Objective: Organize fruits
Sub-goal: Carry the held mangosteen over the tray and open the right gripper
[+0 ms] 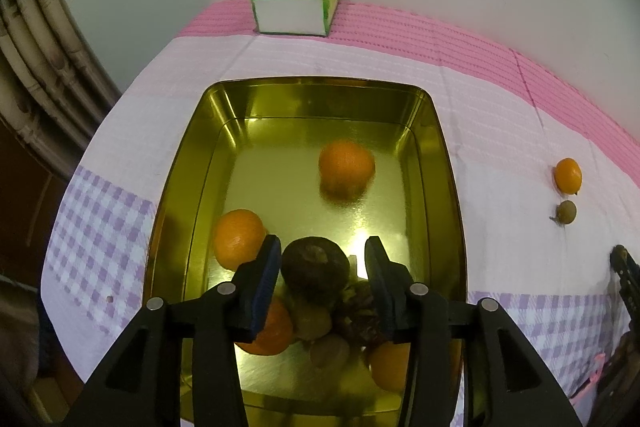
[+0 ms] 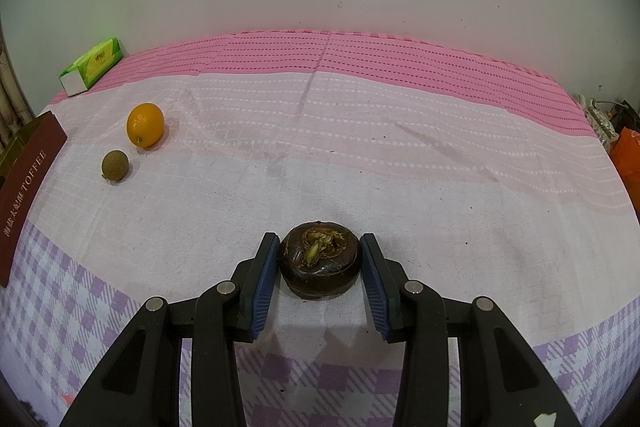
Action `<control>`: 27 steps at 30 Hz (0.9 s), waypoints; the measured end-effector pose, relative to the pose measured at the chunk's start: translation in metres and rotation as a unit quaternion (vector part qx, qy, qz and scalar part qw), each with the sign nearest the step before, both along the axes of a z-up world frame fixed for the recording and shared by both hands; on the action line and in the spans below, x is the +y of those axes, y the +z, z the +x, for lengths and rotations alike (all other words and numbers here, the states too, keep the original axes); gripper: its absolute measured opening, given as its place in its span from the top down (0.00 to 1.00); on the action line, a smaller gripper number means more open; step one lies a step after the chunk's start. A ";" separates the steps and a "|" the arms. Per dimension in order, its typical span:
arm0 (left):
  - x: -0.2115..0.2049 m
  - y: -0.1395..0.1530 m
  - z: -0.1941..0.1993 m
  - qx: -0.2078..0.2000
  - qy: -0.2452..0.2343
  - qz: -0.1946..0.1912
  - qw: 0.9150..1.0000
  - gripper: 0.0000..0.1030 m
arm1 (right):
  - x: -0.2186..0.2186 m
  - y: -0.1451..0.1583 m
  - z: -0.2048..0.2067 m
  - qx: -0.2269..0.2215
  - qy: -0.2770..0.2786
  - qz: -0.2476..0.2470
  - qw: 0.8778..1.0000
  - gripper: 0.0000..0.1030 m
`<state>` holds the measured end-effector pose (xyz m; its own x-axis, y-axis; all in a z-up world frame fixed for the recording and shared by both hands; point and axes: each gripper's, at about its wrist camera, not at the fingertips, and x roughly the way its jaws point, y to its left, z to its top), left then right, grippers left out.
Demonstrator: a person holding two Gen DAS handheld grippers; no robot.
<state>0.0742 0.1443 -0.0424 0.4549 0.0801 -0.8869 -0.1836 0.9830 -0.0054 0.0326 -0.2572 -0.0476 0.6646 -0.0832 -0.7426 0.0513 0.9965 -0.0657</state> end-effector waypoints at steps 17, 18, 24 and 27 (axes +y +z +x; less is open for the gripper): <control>0.012 0.027 -0.021 -0.020 -0.008 0.027 0.999 0.33 | 0.003 -0.001 0.000 0.000 0.000 -0.003 1.000 0.63; 0.013 0.028 -0.022 -0.020 -0.007 0.029 0.999 0.33 | 0.003 -0.001 0.000 0.000 0.000 -0.003 1.000 0.63; 0.033 0.034 -0.034 -0.027 0.004 0.036 0.999 0.30 | 0.004 -0.001 0.000 0.000 -0.001 -0.003 1.000 0.63; 0.042 0.036 -0.039 -0.030 0.012 0.043 0.999 0.28 | 0.005 -0.001 0.000 -0.001 -0.002 -0.004 1.000 0.64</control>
<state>0.0353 0.1863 -0.0067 0.5038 0.1658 -0.8478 -0.2081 0.9758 0.0672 0.0330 -0.2521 -0.0484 0.6651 -0.0914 -0.7412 0.0546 0.9958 -0.0738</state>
